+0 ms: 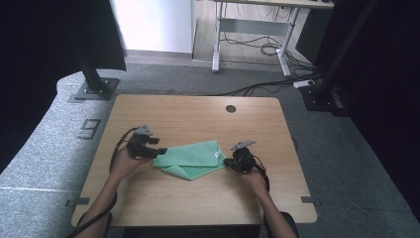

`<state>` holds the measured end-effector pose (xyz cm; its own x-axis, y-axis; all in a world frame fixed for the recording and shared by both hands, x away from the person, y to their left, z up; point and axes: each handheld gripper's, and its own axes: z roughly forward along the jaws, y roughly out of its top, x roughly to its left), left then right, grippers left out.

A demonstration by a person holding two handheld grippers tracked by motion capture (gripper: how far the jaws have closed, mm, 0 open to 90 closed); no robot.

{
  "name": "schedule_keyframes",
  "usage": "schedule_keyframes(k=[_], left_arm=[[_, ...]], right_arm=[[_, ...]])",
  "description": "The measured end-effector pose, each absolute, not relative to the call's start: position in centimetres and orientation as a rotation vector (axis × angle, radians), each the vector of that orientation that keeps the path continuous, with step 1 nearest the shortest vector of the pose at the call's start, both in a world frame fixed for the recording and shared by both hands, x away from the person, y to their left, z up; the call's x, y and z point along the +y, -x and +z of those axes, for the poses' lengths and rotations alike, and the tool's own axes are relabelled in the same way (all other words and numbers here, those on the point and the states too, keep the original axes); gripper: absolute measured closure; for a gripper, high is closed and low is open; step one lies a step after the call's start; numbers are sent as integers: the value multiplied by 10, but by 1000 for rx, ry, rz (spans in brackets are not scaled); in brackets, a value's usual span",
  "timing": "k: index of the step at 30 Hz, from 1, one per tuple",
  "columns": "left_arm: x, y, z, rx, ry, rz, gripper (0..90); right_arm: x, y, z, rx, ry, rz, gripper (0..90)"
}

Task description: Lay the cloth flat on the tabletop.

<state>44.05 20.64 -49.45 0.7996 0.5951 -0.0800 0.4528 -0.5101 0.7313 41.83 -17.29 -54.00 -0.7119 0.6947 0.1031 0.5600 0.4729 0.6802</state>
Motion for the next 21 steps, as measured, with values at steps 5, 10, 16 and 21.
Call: schedule_keyframes(k=[5,10,16,21], left_arm=[[159,-438,-502,640,-2262,178,427],[134,-432,-517,562,-2329,139,486],[130,-429,-532,543,-2407,149,600],[131,-431,-525,548,-2419,139,842]], right_arm=[[-174,-417,-541,2521,-1078,1072,832],[-174,-416,-542,2513,-1080,1085,824],[-176,-416,-543,2510,-1086,1105,818],[-176,-416,-543,2512,-1080,1115,807]])
